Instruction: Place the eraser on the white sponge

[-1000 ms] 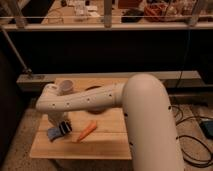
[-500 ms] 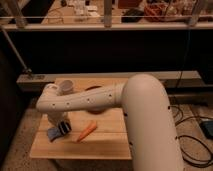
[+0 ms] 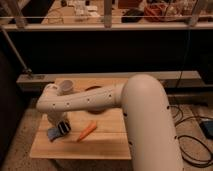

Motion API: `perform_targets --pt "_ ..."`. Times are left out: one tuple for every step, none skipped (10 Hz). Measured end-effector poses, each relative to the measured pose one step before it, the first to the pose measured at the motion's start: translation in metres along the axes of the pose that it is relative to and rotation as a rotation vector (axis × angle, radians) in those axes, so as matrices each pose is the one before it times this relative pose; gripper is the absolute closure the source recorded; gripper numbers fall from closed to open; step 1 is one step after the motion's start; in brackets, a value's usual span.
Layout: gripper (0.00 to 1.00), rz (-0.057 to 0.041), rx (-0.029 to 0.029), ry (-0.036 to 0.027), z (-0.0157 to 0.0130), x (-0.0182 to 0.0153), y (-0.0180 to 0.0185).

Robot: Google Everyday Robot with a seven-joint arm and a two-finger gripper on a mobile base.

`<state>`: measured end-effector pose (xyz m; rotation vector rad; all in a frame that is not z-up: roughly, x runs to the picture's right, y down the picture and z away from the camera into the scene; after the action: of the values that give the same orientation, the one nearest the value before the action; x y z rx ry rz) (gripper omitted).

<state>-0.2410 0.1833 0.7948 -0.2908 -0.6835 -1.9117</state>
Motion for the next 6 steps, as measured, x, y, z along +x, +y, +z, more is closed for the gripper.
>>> perform_targets --pt "0.78 -0.00220 0.00236 0.00128 0.00026 0.00068 -0.00044" --pt "0.78 -0.00276 0.00160 0.00052 0.00063 0.00033 -0.00021" --pt "0.78 -0.00240 0.00308 0.00071 0.00070 0.00053 -0.00057" --pt "0.77 -0.00185 0.00259 0.00128 0.00034 0.00076 -0.00050" --pt "0.71 -0.00233 0.00121 0.00061 0.00002 0.00047 -0.00021" --pt "0.68 -0.00224 0.00176 -0.00073 0.00073 -0.00006 -0.00022"
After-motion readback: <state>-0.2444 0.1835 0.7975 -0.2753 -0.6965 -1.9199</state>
